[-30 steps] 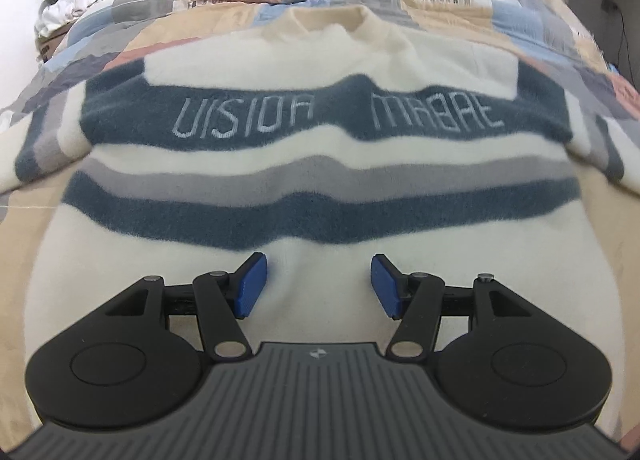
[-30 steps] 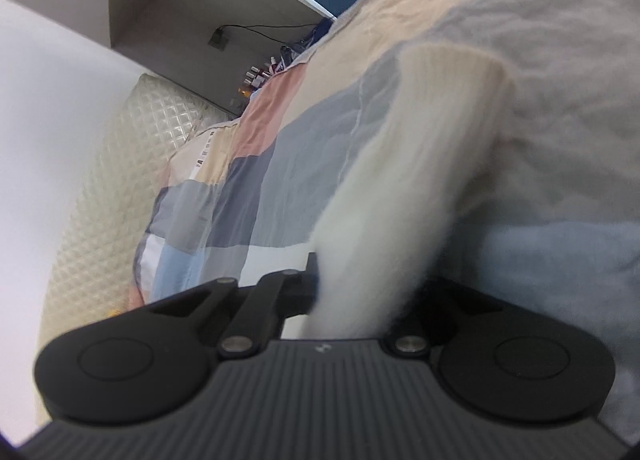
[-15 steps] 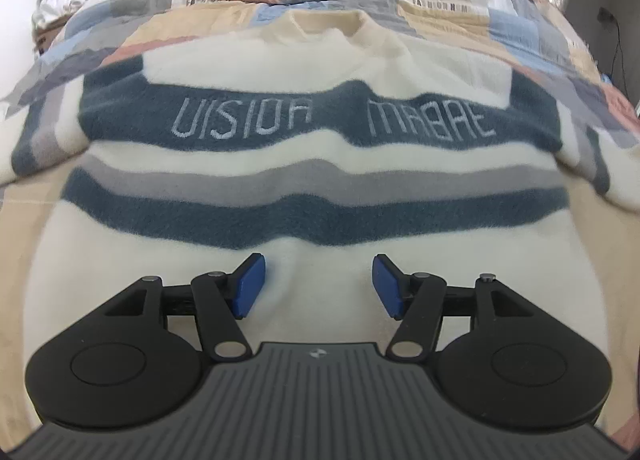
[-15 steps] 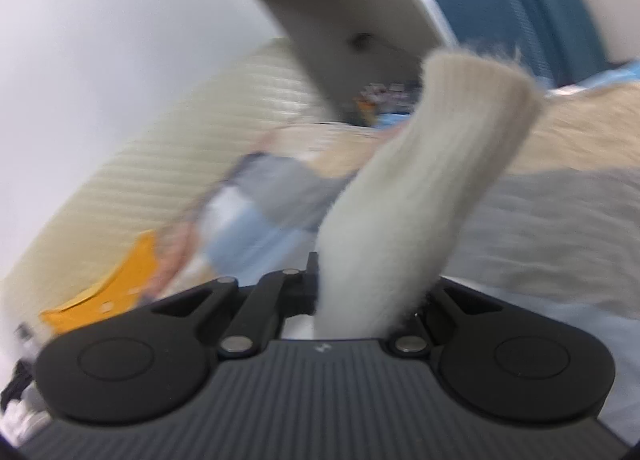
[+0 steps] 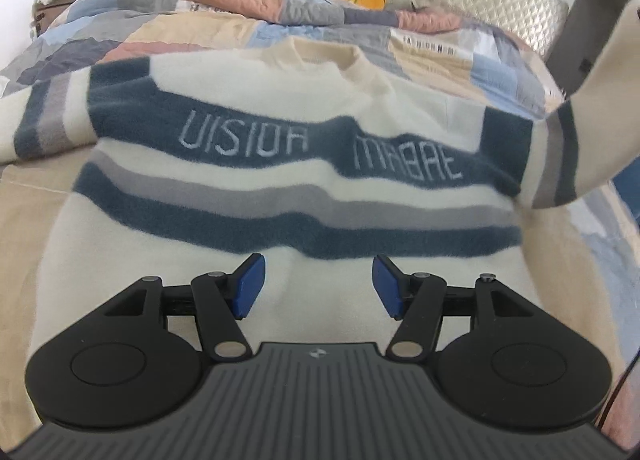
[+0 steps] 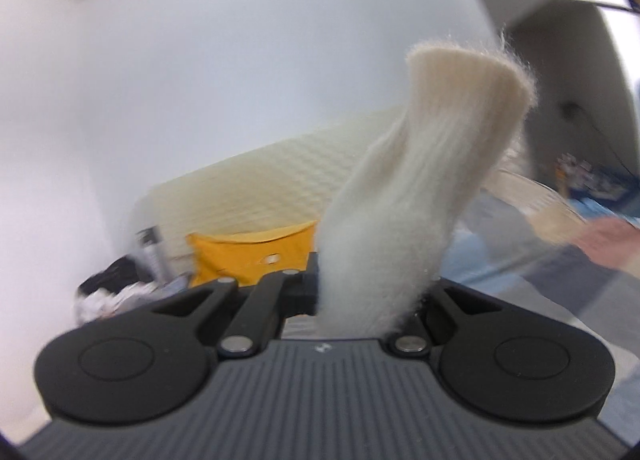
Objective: Fold large clothes
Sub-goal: 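Lift the sleeve with the right gripper and carry it over the fleece, then open the right gripper to release the sleeve onto the fleece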
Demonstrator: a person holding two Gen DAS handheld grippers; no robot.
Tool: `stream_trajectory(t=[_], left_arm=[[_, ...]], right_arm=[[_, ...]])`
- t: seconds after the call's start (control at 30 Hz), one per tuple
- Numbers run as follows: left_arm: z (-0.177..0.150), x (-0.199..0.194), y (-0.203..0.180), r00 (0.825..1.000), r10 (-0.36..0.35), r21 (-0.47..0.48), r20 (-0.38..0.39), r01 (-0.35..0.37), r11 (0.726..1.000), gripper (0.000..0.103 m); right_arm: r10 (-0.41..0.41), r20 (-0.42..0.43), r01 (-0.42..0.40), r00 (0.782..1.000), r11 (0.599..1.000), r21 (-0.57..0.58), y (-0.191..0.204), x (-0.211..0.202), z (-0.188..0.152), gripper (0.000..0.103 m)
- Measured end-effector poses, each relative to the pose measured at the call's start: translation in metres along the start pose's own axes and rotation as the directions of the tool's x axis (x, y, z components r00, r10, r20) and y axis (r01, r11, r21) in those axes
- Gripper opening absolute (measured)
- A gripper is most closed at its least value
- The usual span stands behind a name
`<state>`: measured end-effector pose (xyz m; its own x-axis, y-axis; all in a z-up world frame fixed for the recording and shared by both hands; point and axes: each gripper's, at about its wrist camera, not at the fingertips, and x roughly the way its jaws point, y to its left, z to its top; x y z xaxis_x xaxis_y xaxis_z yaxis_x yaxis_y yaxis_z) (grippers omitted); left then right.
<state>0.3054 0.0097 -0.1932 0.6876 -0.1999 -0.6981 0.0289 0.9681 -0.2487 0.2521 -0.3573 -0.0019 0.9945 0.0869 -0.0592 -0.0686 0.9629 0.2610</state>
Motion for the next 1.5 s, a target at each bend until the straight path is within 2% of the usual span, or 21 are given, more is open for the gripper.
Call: stream_trajectory(t=[0.2, 0.37, 0.47, 0.53, 0.6, 0.67, 0.8, 0.87, 0.97, 1.0, 1.03, 1.1, 1.2, 1.3, 1.33, 1.4, 1.5], left_arm=[[0.013, -0.030, 0.038, 0.997, -0.032, -0.128, 0.075, 0.042, 0.991, 0.065], [0.023, -0.053, 0.076, 0.988, -0.038, -0.248, 0.147, 0.074, 0.966, 0.065], [0.028, -0.063, 0.099, 0.983, -0.041, -0.315, 0.181, 0.097, 0.944, 0.065], [0.028, -0.070, 0.113, 0.976, -0.030, -0.357, 0.218, 0.108, 0.928, 0.065], [0.027, -0.078, 0.124, 0.971, -0.023, -0.383, 0.238, 0.116, 0.916, 0.065], [0.027, -0.084, 0.132, 0.965, -0.033, -0.401, 0.261, 0.140, 0.905, 0.065], [0.029, -0.086, 0.137, 0.960, -0.053, -0.389, 0.276, 0.162, 0.907, 0.065], [0.029, -0.083, 0.137, 0.962, -0.065, -0.381, 0.267, 0.168, 0.909, 0.065], [0.027, -0.076, 0.134, 0.967, -0.076, -0.372, 0.245, 0.166, 0.913, 0.065], [0.027, -0.073, 0.132, 0.969, -0.075, -0.367, 0.235, 0.160, 0.917, 0.065], [0.027, -0.069, 0.131, 0.971, -0.075, -0.364, 0.226, 0.156, 0.918, 0.065], [0.026, -0.066, 0.127, 0.973, -0.083, -0.358, 0.215, 0.157, 0.920, 0.065], [0.025, -0.066, 0.120, 0.973, -0.087, -0.330, 0.215, 0.157, 0.931, 0.065], [0.024, -0.067, 0.112, 0.973, -0.088, -0.305, 0.213, 0.152, 0.940, 0.065], [0.023, -0.067, 0.109, 0.973, -0.092, -0.298, 0.211, 0.153, 0.942, 0.065], [0.022, -0.065, 0.102, 0.976, -0.086, -0.273, 0.199, 0.140, 0.952, 0.065], [0.018, -0.063, 0.090, 0.981, -0.083, -0.240, 0.177, 0.125, 0.963, 0.065]], right_arm=[[0.147, -0.070, -0.154, 0.987, 0.982, -0.106, 0.080, -0.011, -0.011, 0.010], [0.228, -0.173, -0.255, 0.958, 0.955, -0.153, 0.134, -0.022, -0.059, 0.011], [0.242, -0.256, -0.297, 0.936, 0.932, -0.207, 0.164, -0.026, -0.101, 0.012], [0.249, -0.340, -0.323, 0.907, 0.929, -0.181, 0.173, -0.022, -0.130, 0.012], [0.265, -0.430, -0.335, 0.863, 0.937, -0.096, 0.172, -0.017, -0.160, 0.013], [0.256, -0.501, -0.340, 0.827, 0.937, -0.082, 0.178, -0.014, -0.188, 0.013], [0.221, -0.610, -0.333, 0.761, 0.940, -0.074, 0.184, -0.004, -0.225, 0.013], [0.211, -0.639, -0.332, 0.739, 0.940, -0.073, 0.193, -0.005, -0.230, 0.014], [0.202, -0.665, -0.340, 0.719, 0.937, -0.083, 0.193, -0.009, -0.230, 0.018], [0.195, -0.672, -0.343, 0.714, 0.935, -0.093, 0.191, -0.013, -0.230, 0.030], [0.191, -0.677, -0.350, 0.711, 0.931, -0.105, 0.193, -0.021, -0.231, 0.047], [0.197, -0.675, -0.392, 0.711, 0.908, -0.148, 0.195, -0.029, -0.228, 0.061], [0.207, -0.669, -0.458, 0.714, 0.861, -0.222, 0.197, -0.058, -0.220, 0.061], [0.225, -0.685, -0.491, 0.693, 0.843, -0.220, 0.191, -0.075, -0.209, 0.061], [0.231, -0.684, -0.499, 0.692, 0.838, -0.222, 0.188, -0.082, -0.204, 0.061], [0.236, -0.665, -0.498, 0.708, 0.835, -0.234, 0.180, -0.090, -0.196, 0.061], [0.253, -0.639, -0.471, 0.726, 0.861, -0.195, 0.162, -0.101, -0.186, 0.061]])
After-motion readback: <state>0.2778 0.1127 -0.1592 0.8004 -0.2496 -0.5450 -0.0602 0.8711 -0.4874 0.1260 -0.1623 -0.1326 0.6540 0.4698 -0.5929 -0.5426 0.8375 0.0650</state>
